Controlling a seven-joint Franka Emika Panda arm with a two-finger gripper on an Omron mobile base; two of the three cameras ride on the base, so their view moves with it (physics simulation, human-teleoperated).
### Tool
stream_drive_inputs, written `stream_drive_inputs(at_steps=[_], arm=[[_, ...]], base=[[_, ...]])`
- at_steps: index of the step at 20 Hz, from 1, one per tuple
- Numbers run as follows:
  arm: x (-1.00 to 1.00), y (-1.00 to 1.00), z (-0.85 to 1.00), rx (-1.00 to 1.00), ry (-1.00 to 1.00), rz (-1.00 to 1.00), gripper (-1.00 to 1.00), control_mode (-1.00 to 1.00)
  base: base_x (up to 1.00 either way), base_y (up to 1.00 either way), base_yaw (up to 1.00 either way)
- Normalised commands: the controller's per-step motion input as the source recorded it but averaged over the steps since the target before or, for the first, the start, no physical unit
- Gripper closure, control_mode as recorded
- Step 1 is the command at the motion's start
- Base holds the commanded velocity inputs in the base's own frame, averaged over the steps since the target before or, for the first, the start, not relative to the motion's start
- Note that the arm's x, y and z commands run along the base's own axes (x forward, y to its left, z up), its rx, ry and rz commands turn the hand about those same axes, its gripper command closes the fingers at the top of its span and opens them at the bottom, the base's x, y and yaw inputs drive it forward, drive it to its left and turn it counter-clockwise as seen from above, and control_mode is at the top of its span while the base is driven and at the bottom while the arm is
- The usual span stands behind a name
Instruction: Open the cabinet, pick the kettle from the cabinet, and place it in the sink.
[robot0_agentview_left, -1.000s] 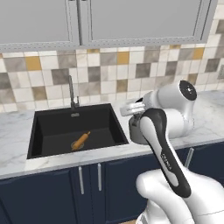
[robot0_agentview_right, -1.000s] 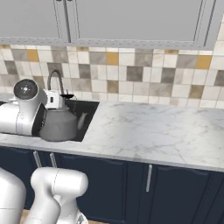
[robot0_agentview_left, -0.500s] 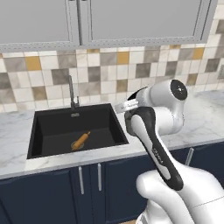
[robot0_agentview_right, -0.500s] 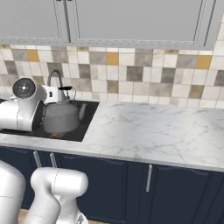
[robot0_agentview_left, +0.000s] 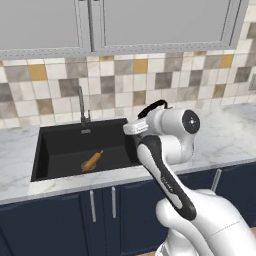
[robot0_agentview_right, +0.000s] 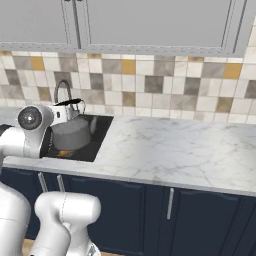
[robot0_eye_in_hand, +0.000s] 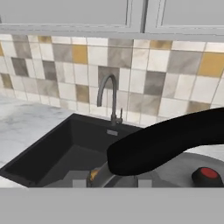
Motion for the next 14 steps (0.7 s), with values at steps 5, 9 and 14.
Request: stream_drive_inputs(at_steps=[5,9,14], arm=[[0.44,0.22,-0.08,0.00,0.03,0.00,1.00,-1.00],[0.48,0.20,-0.08,0.00,0.06,0.00,1.00,-1.00],[0.40,0.20,-0.19,0.00,0.02,0.00,1.00,-1.00]], base=[[0.00,0.00,0.00],[0.00,0.00,0.00],[0.00,0.00,0.00]])
